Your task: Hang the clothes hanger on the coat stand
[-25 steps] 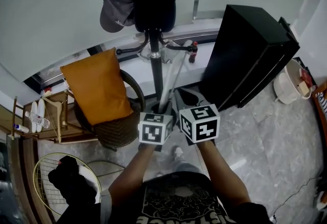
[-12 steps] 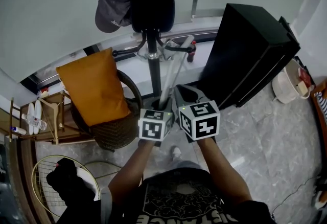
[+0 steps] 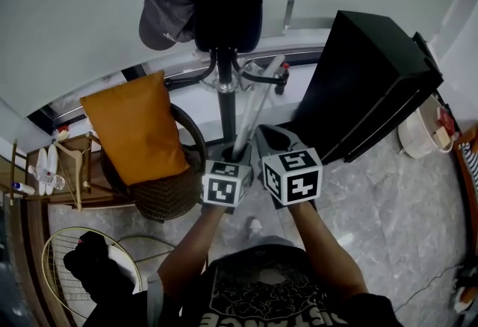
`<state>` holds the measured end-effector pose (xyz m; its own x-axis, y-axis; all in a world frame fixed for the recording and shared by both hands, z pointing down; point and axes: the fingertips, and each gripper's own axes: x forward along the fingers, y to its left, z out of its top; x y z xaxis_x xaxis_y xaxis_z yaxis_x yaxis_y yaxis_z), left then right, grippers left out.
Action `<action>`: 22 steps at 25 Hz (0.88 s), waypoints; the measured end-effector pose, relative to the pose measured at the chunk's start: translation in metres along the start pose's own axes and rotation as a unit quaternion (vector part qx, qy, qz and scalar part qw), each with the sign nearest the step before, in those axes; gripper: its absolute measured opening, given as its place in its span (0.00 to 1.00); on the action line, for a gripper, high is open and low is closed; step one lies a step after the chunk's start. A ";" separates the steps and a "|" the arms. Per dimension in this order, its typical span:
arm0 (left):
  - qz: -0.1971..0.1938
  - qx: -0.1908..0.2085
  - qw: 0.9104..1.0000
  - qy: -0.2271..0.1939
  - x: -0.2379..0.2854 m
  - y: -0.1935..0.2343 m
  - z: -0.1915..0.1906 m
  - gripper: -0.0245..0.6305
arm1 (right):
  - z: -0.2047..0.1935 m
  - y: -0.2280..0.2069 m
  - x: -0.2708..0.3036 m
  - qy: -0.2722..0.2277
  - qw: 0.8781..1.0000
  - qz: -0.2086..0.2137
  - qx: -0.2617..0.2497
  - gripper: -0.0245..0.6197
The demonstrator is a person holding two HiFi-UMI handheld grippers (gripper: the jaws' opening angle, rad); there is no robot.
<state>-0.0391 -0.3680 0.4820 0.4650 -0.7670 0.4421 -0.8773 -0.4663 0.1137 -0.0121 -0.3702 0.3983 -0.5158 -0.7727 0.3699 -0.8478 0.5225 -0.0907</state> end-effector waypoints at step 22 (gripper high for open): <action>0.004 0.001 1.000 0.014 0.033 0.010 -0.016 0.11 | 0.002 -0.016 0.027 0.001 1.000 0.003 -0.010 0.04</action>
<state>-0.0349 -0.3911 0.5115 0.4542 -0.7582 0.4678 -0.8809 -0.4606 0.1087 -0.0121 -0.3999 0.4081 -0.5213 -0.7688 0.3703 -0.8416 0.5349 -0.0743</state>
